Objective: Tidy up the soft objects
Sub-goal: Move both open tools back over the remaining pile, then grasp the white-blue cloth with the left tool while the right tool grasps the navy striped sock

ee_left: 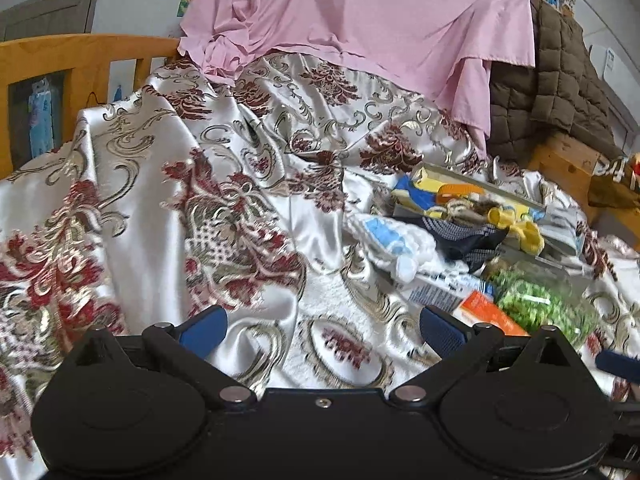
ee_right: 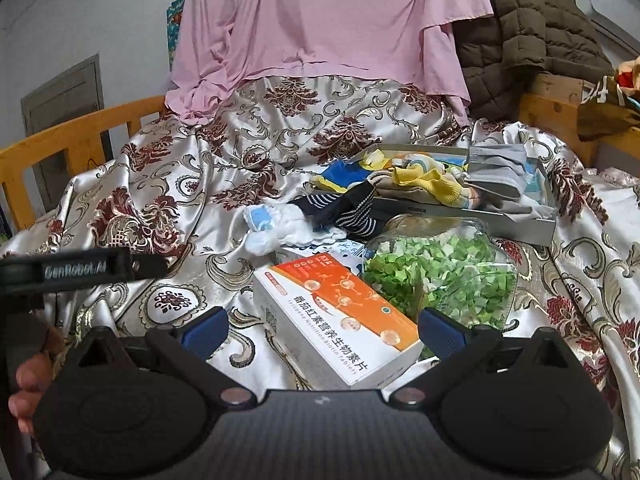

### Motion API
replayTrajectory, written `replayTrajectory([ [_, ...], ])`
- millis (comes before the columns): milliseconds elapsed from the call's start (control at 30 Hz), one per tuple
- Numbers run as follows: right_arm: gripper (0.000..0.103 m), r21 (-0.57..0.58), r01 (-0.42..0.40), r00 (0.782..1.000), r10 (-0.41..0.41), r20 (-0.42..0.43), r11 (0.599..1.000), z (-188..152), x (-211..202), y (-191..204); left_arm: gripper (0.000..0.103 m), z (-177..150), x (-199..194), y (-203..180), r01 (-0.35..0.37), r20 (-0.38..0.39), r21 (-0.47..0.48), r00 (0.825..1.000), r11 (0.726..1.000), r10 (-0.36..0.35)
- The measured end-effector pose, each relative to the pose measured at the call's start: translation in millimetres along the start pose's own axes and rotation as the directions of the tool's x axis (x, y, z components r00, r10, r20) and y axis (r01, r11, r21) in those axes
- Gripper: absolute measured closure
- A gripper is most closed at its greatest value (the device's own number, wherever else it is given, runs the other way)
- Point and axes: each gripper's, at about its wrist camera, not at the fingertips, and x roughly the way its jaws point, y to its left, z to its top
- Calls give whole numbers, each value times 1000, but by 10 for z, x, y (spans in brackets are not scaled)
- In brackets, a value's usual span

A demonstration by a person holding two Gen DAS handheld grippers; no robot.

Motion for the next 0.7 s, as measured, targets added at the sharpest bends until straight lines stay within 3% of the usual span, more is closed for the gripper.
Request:
replayTrajectory([
  [233,0,-37,62,997,-60,46,997,10,52,9,1,133,235,-32,22,8,-13,1000,1000,-22],
  [533,0,0,109,990,-109,92,994,87,153,-153,1,302,637,-261,60,-3,32,998,998,-59],
  [700,0,-66,154,978,-143,150,986,235,314,-215,1,324,838,-331,104,-30,32,994,994,-103],
])
